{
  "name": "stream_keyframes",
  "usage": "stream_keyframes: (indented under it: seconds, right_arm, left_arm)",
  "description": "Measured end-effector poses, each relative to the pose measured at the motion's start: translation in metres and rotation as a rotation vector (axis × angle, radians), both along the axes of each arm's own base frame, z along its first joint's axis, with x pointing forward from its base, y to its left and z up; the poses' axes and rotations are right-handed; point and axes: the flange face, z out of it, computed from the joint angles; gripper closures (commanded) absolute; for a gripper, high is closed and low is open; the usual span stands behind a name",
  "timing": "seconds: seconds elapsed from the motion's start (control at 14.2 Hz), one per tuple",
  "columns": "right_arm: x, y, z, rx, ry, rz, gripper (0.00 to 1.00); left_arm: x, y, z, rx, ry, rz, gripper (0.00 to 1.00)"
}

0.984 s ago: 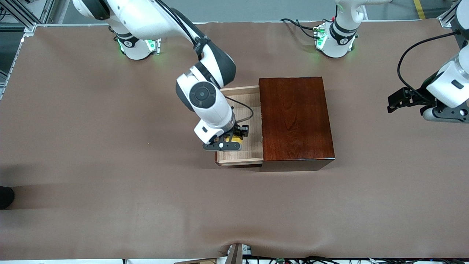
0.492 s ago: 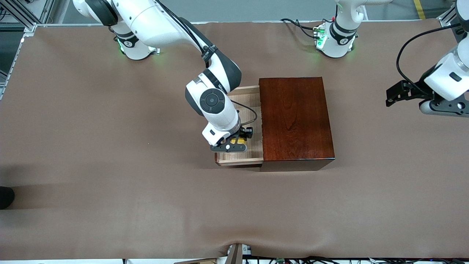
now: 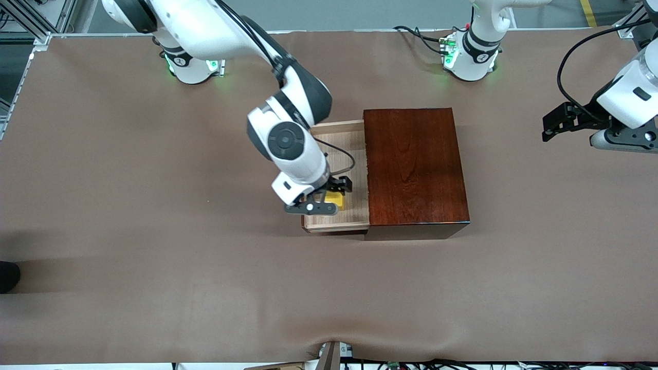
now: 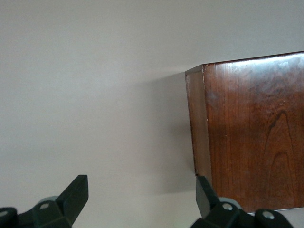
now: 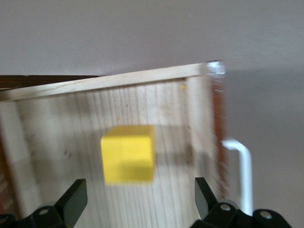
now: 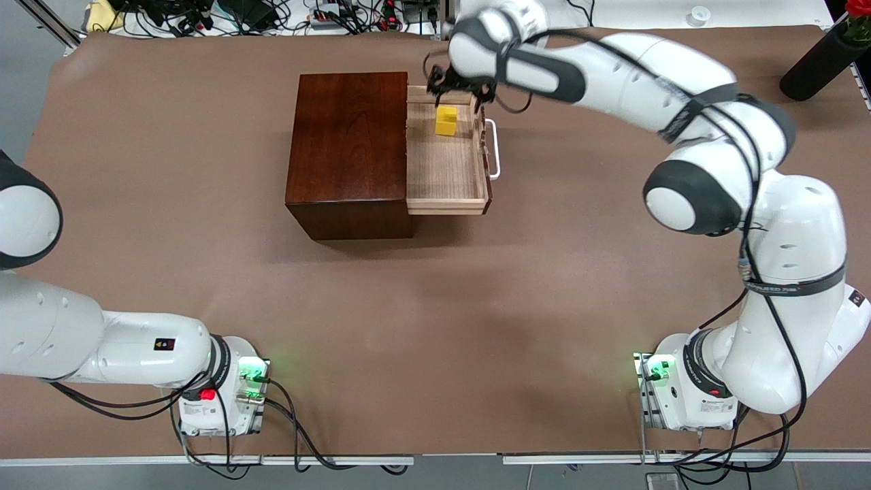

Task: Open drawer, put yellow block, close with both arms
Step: 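Withdraw the right gripper while the left gripper reaches the drawer handle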

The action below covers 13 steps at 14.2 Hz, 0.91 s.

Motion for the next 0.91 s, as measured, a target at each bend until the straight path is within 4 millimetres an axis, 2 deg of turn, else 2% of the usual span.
stream_keyframes:
  seconds: [0.14,0.28,0.35,0.49,0.63,0.91]
  right_arm:
    - [0.001,-0.034,0.066,0.001,0.019,-0.018,0.00]
    - [-0.003,-0.080,0.129,-0.015,0.036,-0.040,0.00]
    - [-0.008,-0.107,0.153,-0.040,0.046,-0.037,0.00]
    - [-0.017,-0.164,0.185,-0.123,0.033,0.005,0.00]
    - [-0.026,-0.224,0.200,-0.167,0.021,0.035,0.00]
    - [-0.037,-0.362,0.205,-0.166,0.020,0.082,0.00]
  left_arm:
    - [0.000,0.000,0.000,0.000,0.000,0.000,0.00]
    - [0.000,-0.002,-0.001,0.000,0.003,-0.001,0.00]
    - [0.000,-0.005,-0.004,0.000,0.007,0.005,0.00]
    - [0.002,-0.023,-0.013,0.001,0.024,0.051,0.00]
    - [0.003,-0.067,-0.029,0.004,0.048,0.115,0.00]
    - [-0.007,-0.198,-0.088,0.010,0.102,0.183,0.00]
